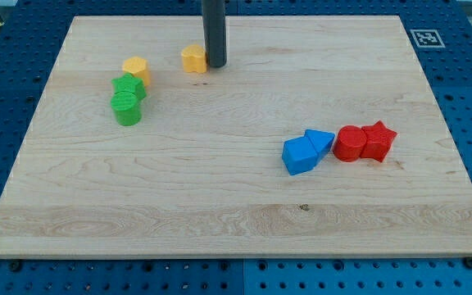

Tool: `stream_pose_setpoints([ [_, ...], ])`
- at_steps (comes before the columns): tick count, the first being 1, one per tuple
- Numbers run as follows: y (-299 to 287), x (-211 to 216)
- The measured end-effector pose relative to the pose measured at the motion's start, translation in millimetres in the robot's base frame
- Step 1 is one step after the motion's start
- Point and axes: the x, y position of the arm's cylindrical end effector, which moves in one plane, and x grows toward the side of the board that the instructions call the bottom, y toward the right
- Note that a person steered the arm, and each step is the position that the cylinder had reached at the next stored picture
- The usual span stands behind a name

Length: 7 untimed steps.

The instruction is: Move the yellow heart into the yellow hexagon

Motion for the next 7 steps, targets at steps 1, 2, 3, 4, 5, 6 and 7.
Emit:
stream_pose_setpoints([
  [1,0.7,-1.1],
  [2,-36.1,-2.1],
  [3,-36.6,-2.3],
  [4,-42.1,-9.8],
  [5,-50.4,-16.1],
  [6,-64.4,-16.1],
  [7,-64.9,-16.1],
])
